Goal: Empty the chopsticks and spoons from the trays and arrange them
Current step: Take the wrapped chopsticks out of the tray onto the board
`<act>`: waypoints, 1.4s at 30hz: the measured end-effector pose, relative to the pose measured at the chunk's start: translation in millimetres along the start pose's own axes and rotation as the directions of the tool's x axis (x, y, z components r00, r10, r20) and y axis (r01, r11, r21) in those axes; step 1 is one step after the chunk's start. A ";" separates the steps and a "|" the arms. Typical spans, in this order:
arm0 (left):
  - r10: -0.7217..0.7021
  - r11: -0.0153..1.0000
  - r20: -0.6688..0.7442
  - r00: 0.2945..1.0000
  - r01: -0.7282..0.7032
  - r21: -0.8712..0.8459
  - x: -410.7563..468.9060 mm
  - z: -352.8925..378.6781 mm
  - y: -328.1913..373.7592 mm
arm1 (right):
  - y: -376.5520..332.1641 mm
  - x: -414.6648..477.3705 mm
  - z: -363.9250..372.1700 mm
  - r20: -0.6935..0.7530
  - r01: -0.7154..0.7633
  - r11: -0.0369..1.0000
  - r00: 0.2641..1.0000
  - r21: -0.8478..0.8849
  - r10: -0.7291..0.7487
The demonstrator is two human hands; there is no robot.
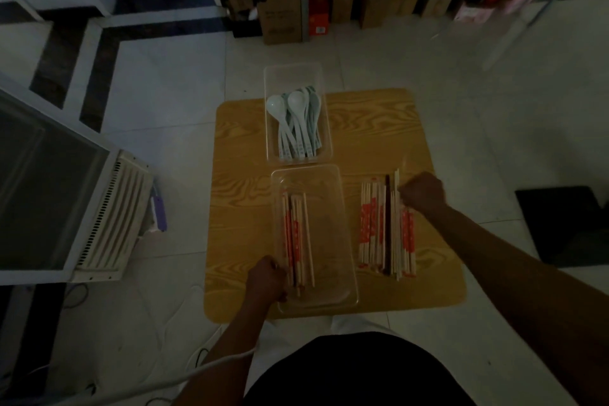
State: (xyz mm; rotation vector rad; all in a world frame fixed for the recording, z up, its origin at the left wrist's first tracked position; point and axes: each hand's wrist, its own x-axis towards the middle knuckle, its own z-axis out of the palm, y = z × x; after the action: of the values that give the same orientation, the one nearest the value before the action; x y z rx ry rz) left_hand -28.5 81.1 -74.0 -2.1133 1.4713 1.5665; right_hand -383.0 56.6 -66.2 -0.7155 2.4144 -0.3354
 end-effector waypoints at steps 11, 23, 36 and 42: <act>-0.011 1.000 -0.038 0.999 0.011 -0.003 -3.7 1.4 3.7 | 86.0 -11.7 20.9 0.015 -0.179 0.984 0.984 -0.022 0.180; -0.040 0.999 -0.023 0.999 0.040 0.014 -3.6 -0.5 6.7 | 65.3 -13.5 21.7 0.009 -0.190 0.977 0.981 -0.094 0.192; -0.003 0.997 0.004 1.000 0.003 0.081 3.0 -2.6 0.4 | -54.9 -77.6 47.8 -0.168 0.417 0.909 0.895 -0.004 -0.412; -0.004 0.997 -0.004 1.000 0.004 0.071 2.2 -0.6 1.1 | -82.1 -145.3 106.6 0.314 0.553 0.832 0.797 -0.036 -0.516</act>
State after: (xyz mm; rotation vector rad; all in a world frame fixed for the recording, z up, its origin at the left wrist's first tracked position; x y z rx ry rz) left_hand -28.9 78.8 -75.0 -2.0800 1.5003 1.4860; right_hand -185.6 63.4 -50.6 -1.4122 1.9244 -0.2733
